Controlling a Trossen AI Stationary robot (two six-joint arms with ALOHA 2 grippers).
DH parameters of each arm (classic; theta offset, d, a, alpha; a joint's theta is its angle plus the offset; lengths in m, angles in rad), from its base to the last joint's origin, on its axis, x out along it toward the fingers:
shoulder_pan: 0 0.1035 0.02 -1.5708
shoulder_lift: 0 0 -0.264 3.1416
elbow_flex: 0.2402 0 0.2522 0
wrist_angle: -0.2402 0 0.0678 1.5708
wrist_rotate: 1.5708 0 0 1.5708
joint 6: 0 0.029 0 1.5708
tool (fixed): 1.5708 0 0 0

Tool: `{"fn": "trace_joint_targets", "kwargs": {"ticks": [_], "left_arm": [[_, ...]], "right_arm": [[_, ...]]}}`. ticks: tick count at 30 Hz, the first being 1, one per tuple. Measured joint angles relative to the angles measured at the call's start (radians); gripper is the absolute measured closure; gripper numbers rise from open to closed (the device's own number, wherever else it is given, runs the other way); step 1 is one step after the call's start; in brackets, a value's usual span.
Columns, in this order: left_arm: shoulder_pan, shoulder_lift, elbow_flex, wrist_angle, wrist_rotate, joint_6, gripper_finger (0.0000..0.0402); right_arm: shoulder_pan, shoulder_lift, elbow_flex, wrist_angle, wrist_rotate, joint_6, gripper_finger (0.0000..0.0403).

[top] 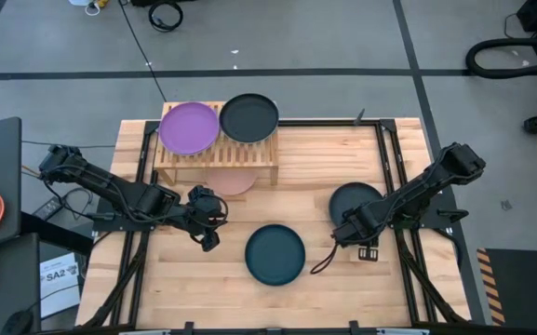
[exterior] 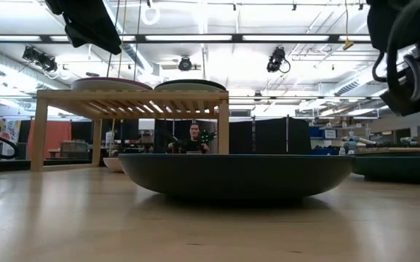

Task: Place and stack plates onto a shelf
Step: Stack the black plate on the top of the violet plate on the shelf

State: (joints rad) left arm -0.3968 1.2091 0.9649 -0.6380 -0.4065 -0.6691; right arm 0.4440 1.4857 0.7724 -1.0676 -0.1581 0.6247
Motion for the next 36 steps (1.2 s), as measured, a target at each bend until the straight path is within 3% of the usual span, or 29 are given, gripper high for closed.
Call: {"fn": "trace_joint_targets", "kwargs": {"ticks": [5,15,27,36], "left_arm": [[0.0,0.0,0.0,0.0,0.0,0.0,0.0301],[0.0,0.0,0.0,0.0,0.0,0.0,0.0301],[0.0,0.0,0.0,0.0,0.0,0.0,0.0301],[0.0,0.0,0.0,0.0,-0.006,0.001,0.0301]], "right_arm": [[0.0,0.0,-0.024,0.001,0.0,0.0,0.0297],[0.0,-0.002,-0.022,0.019,-0.024,-0.014,0.0376],[-0.001,0.0,0.13,-0.013,-0.058,-0.043,0.0382],[-0.001,0.0,0.161,-0.011,-0.042,-0.04,0.0385]]}}
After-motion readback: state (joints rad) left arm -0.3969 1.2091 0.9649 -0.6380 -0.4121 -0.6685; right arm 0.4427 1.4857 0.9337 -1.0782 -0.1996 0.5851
